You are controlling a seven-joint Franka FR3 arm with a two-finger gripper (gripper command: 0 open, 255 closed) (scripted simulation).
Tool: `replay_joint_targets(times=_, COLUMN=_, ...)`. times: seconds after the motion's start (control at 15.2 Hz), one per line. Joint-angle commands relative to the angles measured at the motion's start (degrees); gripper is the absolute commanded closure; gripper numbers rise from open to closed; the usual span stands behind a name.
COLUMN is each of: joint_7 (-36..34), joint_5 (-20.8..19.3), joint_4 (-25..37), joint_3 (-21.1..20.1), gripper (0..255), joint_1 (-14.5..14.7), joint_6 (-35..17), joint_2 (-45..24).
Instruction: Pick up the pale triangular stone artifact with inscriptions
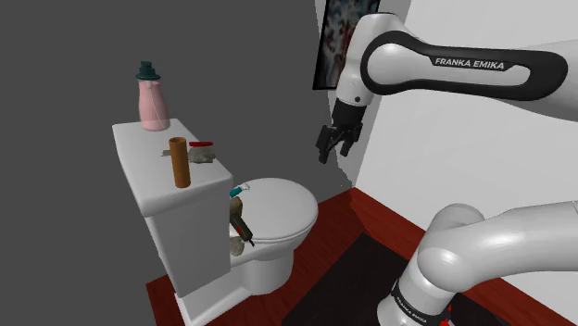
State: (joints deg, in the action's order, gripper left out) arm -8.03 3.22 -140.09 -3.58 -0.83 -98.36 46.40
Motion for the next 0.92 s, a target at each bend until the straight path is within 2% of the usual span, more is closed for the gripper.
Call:
replay_joint_targets(times=0.0, joint_7=0.00, joint_5=0.00, joint_4=0.00, joint_3=0.00, gripper=0, joint_1=0.00, joint_6=0.00, joint_2=0.00)
replay_joint_targets(times=0.46, joint_7=-11.29, joint_5=3.29, joint_4=6.96, joint_3=-8.14, gripper=0, joint_1=0.35, joint_6=-5.84, joint_2=-11.55)
replay_joint_targets(times=0.86, joint_7=-21.24, joint_5=2.80, joint_4=15.96, joint_3=-14.56, gripper=0, joint_1=-0.46, joint_6=-9.39, joint_2=-23.12)
